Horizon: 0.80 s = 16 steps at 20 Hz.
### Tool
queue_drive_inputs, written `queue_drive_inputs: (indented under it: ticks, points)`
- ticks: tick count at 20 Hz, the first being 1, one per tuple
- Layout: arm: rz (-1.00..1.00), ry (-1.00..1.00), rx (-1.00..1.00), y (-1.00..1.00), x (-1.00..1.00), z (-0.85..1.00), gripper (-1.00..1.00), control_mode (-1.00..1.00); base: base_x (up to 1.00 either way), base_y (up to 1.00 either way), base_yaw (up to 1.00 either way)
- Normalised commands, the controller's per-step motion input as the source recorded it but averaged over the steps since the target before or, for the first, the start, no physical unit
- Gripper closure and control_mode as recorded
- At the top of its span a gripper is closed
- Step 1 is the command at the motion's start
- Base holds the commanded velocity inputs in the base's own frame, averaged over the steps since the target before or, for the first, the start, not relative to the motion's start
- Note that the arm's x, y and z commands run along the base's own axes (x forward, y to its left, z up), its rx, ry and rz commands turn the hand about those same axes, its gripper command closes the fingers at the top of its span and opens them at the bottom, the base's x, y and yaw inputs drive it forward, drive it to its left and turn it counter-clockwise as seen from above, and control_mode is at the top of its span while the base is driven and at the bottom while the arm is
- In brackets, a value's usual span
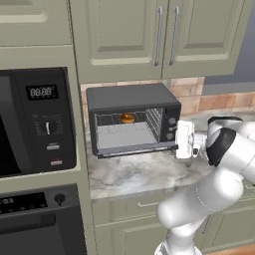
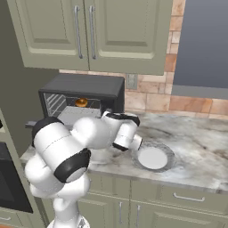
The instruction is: Pick up the bagel from the plate, place it on the toaster oven rack, close the door, and set the timer.
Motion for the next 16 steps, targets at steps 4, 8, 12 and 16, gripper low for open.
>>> queue_drive_inputs:
  ticks: [4,8,12,16]
  points:
    - [-0.17,0.19,0.43,0.57,0.44,0.57,-1.0,-1.0,0.0,0.0,0.0]
    - [-0.22,0.13,0.37,0.67,0.24,0.34,-1.0,-1.0,0.0,0.0,0.0]
    - [-0.3,0.09,0.33,0.67,0.02,0.11,-1.0,-1.0,0.0,0.0,0.0]
    - [-0.33,0.06,0.28,0.67,0.0,0.02,-1.0,-1.0,0.0,0.0,0.0]
